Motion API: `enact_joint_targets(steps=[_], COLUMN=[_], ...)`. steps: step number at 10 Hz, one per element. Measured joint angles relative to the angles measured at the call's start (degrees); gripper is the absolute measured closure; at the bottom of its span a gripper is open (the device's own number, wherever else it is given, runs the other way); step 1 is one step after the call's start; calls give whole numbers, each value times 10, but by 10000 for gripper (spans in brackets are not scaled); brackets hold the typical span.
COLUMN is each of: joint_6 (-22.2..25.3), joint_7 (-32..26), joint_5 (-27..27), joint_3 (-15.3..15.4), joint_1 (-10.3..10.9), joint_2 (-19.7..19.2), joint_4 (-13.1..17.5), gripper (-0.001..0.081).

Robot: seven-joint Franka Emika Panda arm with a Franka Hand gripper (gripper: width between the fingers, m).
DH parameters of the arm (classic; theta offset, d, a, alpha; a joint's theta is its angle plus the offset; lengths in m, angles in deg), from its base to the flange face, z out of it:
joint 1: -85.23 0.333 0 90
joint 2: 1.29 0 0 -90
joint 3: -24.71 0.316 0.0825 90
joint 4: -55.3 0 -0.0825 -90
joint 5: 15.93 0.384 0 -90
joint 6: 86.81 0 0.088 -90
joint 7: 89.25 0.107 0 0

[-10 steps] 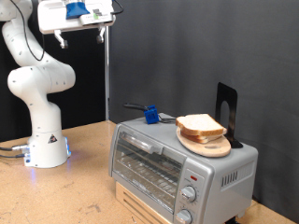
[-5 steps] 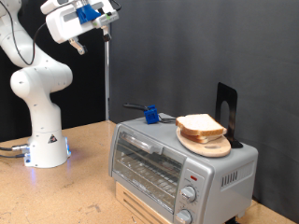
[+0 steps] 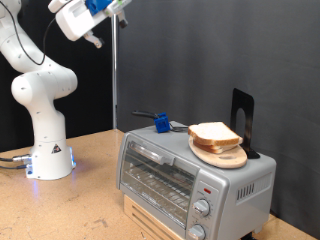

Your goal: Make a piece of toast with the oven

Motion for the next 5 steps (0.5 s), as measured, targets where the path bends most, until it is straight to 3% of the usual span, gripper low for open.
enact_joint_targets(steps=[3, 5], joint_6=[14, 12], joint_7=[-10, -48], joint_5=[5, 63], joint_3=[-4, -30], joint_1=[1, 17], joint_2=[-1, 4], joint_4=[0, -4], gripper=[3, 3])
